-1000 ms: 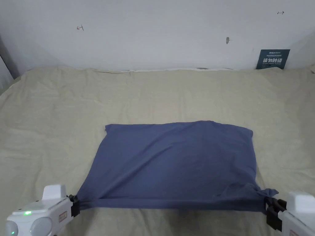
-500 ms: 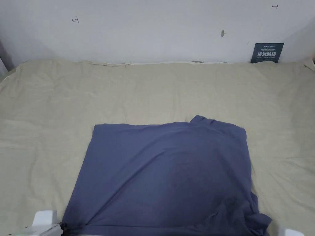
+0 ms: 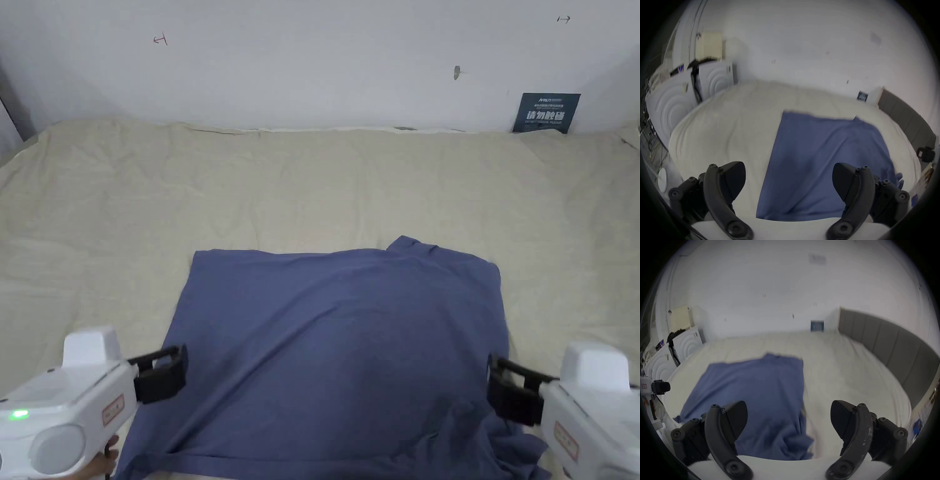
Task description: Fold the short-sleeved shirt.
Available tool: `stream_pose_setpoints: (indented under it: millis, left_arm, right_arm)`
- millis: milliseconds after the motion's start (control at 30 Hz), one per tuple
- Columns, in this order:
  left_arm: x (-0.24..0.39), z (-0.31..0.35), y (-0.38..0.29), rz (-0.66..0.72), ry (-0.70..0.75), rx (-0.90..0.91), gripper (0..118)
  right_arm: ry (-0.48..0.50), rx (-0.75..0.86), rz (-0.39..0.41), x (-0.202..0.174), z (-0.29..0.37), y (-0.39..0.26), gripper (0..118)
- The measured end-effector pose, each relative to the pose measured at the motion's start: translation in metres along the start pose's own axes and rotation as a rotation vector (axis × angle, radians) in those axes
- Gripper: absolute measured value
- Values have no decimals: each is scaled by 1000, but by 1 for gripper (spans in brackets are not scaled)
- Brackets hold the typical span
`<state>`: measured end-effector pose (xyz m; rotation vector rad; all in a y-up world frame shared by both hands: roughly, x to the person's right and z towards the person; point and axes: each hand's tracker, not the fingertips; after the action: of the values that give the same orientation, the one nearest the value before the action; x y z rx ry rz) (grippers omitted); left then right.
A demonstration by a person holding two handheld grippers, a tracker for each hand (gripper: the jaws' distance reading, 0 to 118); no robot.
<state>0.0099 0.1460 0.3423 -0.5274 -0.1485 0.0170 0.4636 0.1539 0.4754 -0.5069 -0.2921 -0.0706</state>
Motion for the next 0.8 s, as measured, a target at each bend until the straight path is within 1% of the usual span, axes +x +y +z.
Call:
stream_pose_setpoints:
  millis: [133,167,233,267,300,333,367,400,433,467,533,600,667,800]
  left_arm:
    - [23,10,32,-36,-9,190,110]
    - [29,13,38,-38,-9,235,108]
    - [34,9,41,-62,-14,302,98]
    - [38,11,43,-73,-14,332,94]
    - [42,12,43,-91,-17,359,94]
    - [47,13,42,-98,-18,372,77]
    - [51,13,41,-102,-13,374,56]
    - [53,12,41,-107,-14,375,30]
    - [56,11,40,-106,-18,364,0]
    - [57,9,39,-103,-23,356,1]
    - [55,6,37,-108,-62,323,0]
    - [54,5,32,-108,-36,303,0]
    - [47,1,26,-136,-24,228,0]
    - [22,-6,5,-130,-31,58,0]
  right_arm:
    - [-20,174,17,-17,19,36,107]
    - [-29,212,26,-22,23,42,104]
    - [-58,270,37,-30,31,49,94]
    - [-76,293,40,-31,34,52,91]
    - [-86,304,41,-34,38,54,91]
    - [-86,316,41,-36,41,54,76]
    - [-92,328,38,-37,42,54,58]
    - [-104,337,40,-39,42,53,38]
    - [-111,340,44,-40,43,53,9]
    - [-123,348,47,-42,44,52,2]
    - [-105,350,51,-41,44,52,1]
    - [-103,346,56,-42,44,50,1]
    - [-100,343,63,-40,43,47,1]
    - [-84,325,46,-35,40,43,1]
